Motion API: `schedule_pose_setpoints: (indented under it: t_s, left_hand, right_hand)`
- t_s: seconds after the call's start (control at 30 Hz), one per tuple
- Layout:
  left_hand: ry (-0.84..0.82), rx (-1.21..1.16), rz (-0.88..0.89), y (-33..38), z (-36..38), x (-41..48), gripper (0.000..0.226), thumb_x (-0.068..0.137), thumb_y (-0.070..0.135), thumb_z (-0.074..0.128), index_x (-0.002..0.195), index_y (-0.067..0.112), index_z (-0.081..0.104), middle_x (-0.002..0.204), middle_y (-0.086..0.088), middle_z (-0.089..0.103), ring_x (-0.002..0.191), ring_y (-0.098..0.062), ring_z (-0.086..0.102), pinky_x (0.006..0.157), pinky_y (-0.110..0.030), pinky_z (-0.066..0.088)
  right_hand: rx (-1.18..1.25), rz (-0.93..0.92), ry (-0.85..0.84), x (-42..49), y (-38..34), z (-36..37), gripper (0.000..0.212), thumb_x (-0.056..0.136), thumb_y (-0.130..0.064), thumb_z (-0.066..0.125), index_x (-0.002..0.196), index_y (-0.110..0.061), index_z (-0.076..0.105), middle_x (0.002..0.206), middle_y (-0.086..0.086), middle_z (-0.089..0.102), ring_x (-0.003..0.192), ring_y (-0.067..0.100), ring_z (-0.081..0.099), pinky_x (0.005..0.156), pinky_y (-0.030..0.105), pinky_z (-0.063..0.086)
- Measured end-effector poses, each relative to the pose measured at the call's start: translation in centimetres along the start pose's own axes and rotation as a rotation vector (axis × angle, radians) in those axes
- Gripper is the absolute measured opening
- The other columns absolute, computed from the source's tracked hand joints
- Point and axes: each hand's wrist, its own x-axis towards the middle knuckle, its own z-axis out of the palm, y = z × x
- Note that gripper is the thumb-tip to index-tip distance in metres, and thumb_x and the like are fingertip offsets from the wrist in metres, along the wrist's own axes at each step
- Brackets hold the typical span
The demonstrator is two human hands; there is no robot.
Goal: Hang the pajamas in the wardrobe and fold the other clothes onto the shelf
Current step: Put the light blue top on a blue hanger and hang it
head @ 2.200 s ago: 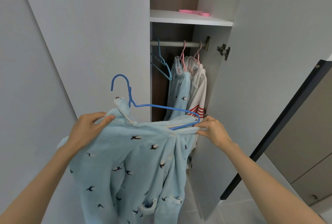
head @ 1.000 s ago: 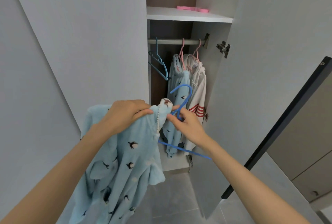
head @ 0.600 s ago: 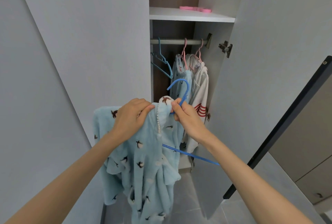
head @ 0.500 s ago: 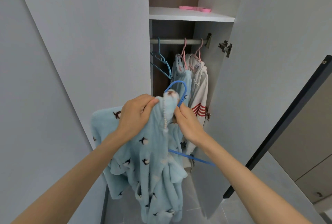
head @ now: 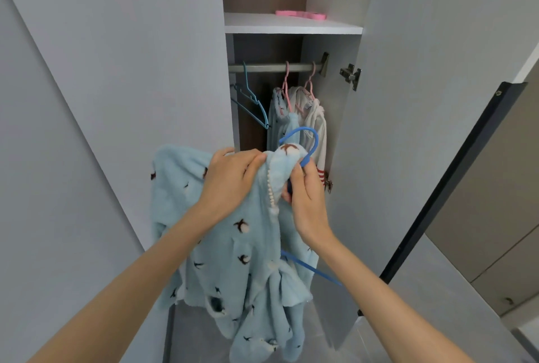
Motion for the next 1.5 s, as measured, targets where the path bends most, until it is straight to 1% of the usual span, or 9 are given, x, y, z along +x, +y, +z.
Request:
schedule_pose_setpoints:
  t_s: [0.17, 0.37, 0.57, 0.83, 0.97, 1.1, 1.17, 1.37, 1.5]
  left_hand:
    - [-0.128, 0.187, 0.196, 0.6, -0.3, -0.5, 0.032, 0.095, 0.038, 0.012, 0.078, 0.027, 0.037, 0.071, 0.012, 0.040, 0.070, -0.012, 0.037, 0.076, -0.032, 0.026]
    - [-0.188, -0.002, 0.144, 1.1, 0.1, -1.4, 0.029, 0.081, 0.078, 0.011, 0.081, 0.058, 0.033, 0.073, 0.017, 0.035, 0.078, 0.000, 0.037, 0.083, -0.029, 0.019]
    - [-0.078, 0.006, 0.110, -0.1, 0.5, -2.1, 0.044, 0.088, 0.056, 0.026, 0.089, 0.023, 0.053, 0.079, 0.010, 0.053, 0.078, -0.005, 0.041, 0.082, -0.026, 0.026]
    - [-0.069, 0.335, 0.226, -0.7, -2.0, -1.4, 0.055, 0.083, 0.069, 0.030, 0.107, 0.027, 0.056, 0.064, 0.009, 0.059, 0.055, -0.015, 0.055, 0.046, -0.024, 0.031]
    - [-0.016, 0.393, 0.173, -1.0, -1.9, -1.6, 0.059, 0.082, 0.066, 0.027, 0.082, 0.019, 0.063, 0.047, -0.003, 0.057, 0.044, -0.028, 0.055, 0.047, -0.023, 0.027]
    - [0.050, 0.305, 0.021, -1.9, -2.9, -1.0, 0.046, 0.078, 0.072, 0.023, 0.060, 0.031, 0.032, 0.042, 0.005, 0.039, 0.042, -0.024, 0.045, 0.045, -0.025, 0.024]
    - [0.060, 0.289, -0.014, -2.2, -3.6, -0.8, 0.044, 0.077, 0.073, 0.022, 0.057, 0.034, 0.028, 0.043, 0.009, 0.034, 0.043, -0.020, 0.040, 0.044, -0.024, 0.023]
    - [0.117, 0.212, -0.103, -1.4, -4.0, 0.6, 0.064, 0.075, 0.076, 0.026, 0.068, 0.018, 0.052, 0.049, 0.008, 0.046, 0.048, -0.007, 0.041, 0.049, -0.019, 0.027]
    - [0.118, 0.198, -0.094, -1.1, -3.6, 0.5, 0.070, 0.075, 0.077, 0.027, 0.070, 0.014, 0.057, 0.052, 0.002, 0.053, 0.050, -0.004, 0.045, 0.049, -0.019, 0.029]
  right_hand:
    - [-0.072, -0.013, 0.100, 0.4, -0.8, -0.6, 0.022, 0.103, -0.023, 0.038, 0.082, -0.020, 0.044, 0.063, -0.018, 0.045, 0.059, -0.001, 0.039, 0.060, 0.028, 0.039]
    - [-0.095, -0.060, -0.003, 0.5, -1.0, -0.5, 0.021, 0.103, -0.022, 0.037, 0.083, -0.022, 0.040, 0.062, -0.020, 0.046, 0.055, -0.002, 0.041, 0.055, 0.017, 0.039]
    - [0.063, -0.009, -0.097, 0.5, -0.9, -0.2, 0.024, 0.104, -0.018, 0.035, 0.080, -0.016, 0.037, 0.055, -0.009, 0.037, 0.051, 0.011, 0.033, 0.046, 0.025, 0.031]
    - [0.060, -0.086, -0.149, 1.1, -1.0, -0.7, 0.018, 0.102, -0.024, 0.037, 0.084, -0.025, 0.037, 0.052, -0.009, 0.042, 0.047, 0.007, 0.038, 0.045, 0.021, 0.035]
    - [-0.221, -0.254, -0.103, 2.0, -1.8, -1.2, 0.014, 0.098, -0.033, 0.042, 0.087, -0.040, 0.037, 0.057, 0.002, 0.057, 0.049, 0.013, 0.047, 0.049, 0.029, 0.039]
    - [-0.405, -0.725, 0.220, 2.5, -1.2, -2.9, 0.021, 0.100, -0.025, 0.041, 0.084, -0.015, 0.048, 0.082, -0.005, 0.050, 0.077, 0.010, 0.042, 0.075, 0.018, 0.033]
    - [-0.436, -0.863, 0.073, 0.8, 0.8, -3.8, 0.028, 0.102, -0.026, 0.036, 0.078, -0.015, 0.045, 0.075, -0.003, 0.045, 0.072, 0.009, 0.037, 0.070, 0.019, 0.029]
    - [-0.528, 0.019, -0.493, -3.5, 6.8, -2.7, 0.033, 0.086, -0.041, 0.065, 0.113, -0.031, 0.048, 0.104, -0.023, 0.054, 0.094, -0.006, 0.053, 0.083, 0.017, 0.044]
    - [-0.508, 0.270, -0.830, -3.4, 7.2, -1.8, 0.040, 0.075, -0.045, 0.072, 0.108, -0.048, 0.051, 0.099, -0.027, 0.064, 0.091, -0.009, 0.060, 0.085, 0.024, 0.053]
